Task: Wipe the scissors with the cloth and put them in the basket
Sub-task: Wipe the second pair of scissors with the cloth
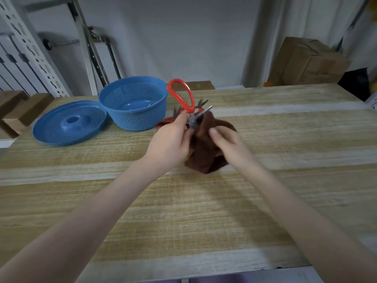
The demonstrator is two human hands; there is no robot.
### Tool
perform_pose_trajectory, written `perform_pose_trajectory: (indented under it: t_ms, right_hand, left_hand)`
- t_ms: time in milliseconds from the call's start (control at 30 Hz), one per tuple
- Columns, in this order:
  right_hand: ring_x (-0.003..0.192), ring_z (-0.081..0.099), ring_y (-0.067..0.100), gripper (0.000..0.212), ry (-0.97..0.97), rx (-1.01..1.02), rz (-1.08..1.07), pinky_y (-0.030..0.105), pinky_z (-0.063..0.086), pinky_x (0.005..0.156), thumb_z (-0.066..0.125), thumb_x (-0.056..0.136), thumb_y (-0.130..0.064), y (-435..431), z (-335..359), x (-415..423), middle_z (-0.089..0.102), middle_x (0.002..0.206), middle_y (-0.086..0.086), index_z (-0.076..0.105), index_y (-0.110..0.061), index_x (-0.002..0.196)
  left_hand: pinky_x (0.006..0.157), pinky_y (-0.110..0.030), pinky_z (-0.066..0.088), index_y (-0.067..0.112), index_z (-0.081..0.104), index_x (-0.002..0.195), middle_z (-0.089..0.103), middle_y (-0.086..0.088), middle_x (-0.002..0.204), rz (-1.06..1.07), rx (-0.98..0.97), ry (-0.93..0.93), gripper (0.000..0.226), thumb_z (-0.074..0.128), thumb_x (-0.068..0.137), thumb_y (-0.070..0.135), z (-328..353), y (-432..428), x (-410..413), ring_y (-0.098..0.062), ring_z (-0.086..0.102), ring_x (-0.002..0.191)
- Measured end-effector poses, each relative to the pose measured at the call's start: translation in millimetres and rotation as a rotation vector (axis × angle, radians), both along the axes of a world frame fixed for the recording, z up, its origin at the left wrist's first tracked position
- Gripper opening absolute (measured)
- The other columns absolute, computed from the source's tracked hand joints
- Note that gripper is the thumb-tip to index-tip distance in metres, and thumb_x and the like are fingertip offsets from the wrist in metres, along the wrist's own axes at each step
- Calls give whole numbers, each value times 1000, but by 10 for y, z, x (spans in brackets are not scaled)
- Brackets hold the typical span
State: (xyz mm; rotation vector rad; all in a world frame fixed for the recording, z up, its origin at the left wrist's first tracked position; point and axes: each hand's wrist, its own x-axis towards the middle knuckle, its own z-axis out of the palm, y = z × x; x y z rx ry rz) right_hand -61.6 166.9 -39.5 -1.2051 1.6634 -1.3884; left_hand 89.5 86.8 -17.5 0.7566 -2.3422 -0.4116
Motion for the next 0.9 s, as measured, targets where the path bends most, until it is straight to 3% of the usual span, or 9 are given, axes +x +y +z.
perform_pose_trajectory:
  t_ms: [67,133,300,400,467,600,733,900]
  right_hand:
    - [82,65,10,22,39,-34,17,26,50,76,57,97,-23,-75,-7,94,72,91,13,69,-5,94]
    - [85,66,14,17,-74,-82,-23,31,52,80,58,96,-18,-126,12,168,73,95,16,71,-7,93]
    - [88,67,28,18,-166,-128,-121,45,52,85,56,94,-9,-204,-28,306,67,98,29,70,4,93]
    - [81,64,31,20,-192,-151,-139,40,51,74,55,92,-5,-202,-42,302,62,96,36,65,12,92]
    - [78,60,21,18,-200,-157,-129,32,48,71,55,91,-3,-168,-38,263,65,89,33,66,11,89]
    - [74,66,5,19,-188,-134,-65,18,51,68,58,89,3,-142,-22,182,72,76,-2,72,-10,83]
    - [78,69,11,11,-208,-126,-18,25,53,75,67,90,-14,-205,8,186,72,78,1,72,-12,80]
    - [85,70,20,14,-298,-127,-76,39,54,84,67,90,-16,-234,-71,231,74,82,7,75,-15,78]
  left_hand:
    - [66,-50,50,1,48,128,68,-16,88,1,-5,-22,46,41,84,11,-15,23,-36,-40,63,81]
    - [66,-50,50,1,47,129,67,-17,87,13,19,-24,42,43,88,6,-25,28,-45,-37,63,79]
    - [62,-32,41,2,49,128,58,0,81,15,47,-9,38,48,90,2,-77,29,-21,-31,62,78]
    - [63,-41,48,2,52,123,59,0,78,-14,53,-26,33,49,90,3,-87,15,-5,-30,62,75]
    - [65,-46,50,2,53,123,58,3,72,-25,51,-25,32,50,92,4,-80,1,-1,-29,61,73]
    - [72,-42,48,1,52,128,55,8,69,5,64,-9,34,51,95,8,-88,-29,-14,-30,63,80]
    - [77,-46,51,3,50,130,70,-13,100,-38,58,3,41,45,90,6,-91,36,-43,-34,65,93]
    - [71,-43,50,5,51,129,57,9,72,-63,85,-12,37,50,92,5,-149,30,-42,-28,63,79]
